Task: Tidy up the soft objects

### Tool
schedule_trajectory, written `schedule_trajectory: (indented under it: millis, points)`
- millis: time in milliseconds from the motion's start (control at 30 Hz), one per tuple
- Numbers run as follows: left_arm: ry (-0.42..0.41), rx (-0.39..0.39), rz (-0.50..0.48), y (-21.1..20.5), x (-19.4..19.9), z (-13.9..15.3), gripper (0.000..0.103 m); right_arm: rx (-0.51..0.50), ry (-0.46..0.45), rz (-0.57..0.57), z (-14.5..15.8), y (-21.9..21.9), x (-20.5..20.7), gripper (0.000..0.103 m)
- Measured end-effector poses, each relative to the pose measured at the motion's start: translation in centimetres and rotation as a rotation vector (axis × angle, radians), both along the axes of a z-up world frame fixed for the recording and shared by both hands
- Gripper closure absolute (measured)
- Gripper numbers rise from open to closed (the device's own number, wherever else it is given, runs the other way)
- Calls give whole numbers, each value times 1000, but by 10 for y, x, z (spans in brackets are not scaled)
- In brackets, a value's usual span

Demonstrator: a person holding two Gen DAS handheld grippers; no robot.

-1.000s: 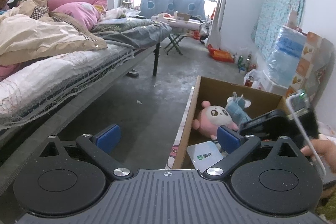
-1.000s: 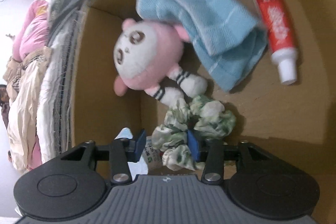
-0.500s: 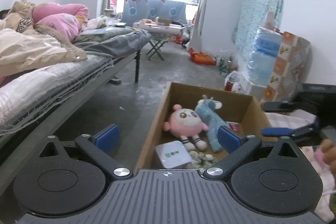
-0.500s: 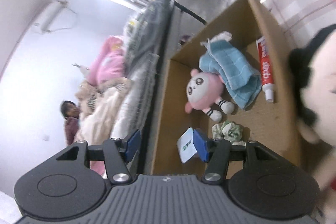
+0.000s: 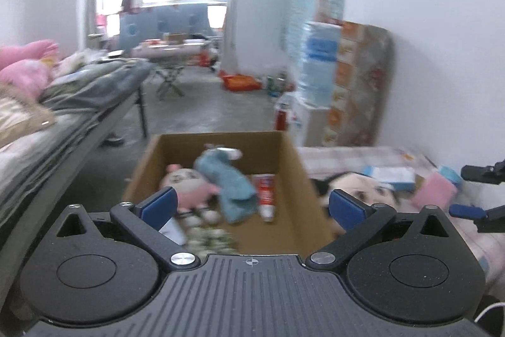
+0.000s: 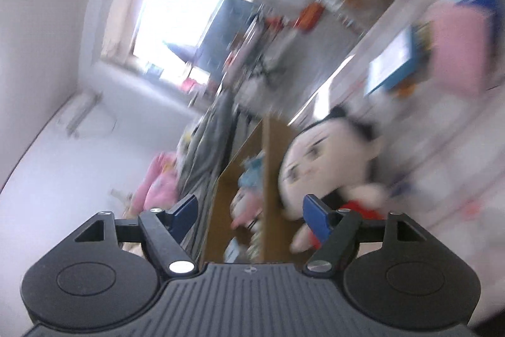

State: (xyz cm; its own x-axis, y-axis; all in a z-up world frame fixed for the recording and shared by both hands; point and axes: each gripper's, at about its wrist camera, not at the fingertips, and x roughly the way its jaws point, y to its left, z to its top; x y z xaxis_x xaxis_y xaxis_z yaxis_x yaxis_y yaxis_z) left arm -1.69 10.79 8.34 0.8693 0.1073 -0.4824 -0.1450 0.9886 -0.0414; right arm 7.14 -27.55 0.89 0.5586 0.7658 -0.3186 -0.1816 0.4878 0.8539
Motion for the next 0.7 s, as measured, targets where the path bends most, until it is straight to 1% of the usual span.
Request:
schedule_trajectory:
  millis: [67,133,200,300,467,533,600,700]
  points:
    - [15,15,-45,-20,7,-2,0,-11,-18,-63,-6,-22,-6,28]
    - [29,37,-88,-42,15,-6,0,-42,-36,-118,-12,-34,-6,27]
    - [46,51,-124,-59,23,-11,0,-72,-36,-149,-20,-47,-3,27]
    - [61,47,-171,-83,34,-19,0,-142,-29,-188,-31,-52,8,27]
    - [40,68,-241,-121,50,-33,0,-344,-60,-266,-45,-48,30,27]
    - [27,73,-268,-135,58,-39,0,-402,-54,-284,-50,-47,40,27]
    - [13,53,-309,-146,66,-43,0,-441,-53,-287,-55,-49,49,27]
    - [1,27,-356,-160,77,-49,0,-452,-20,-313,-63,-57,64,29]
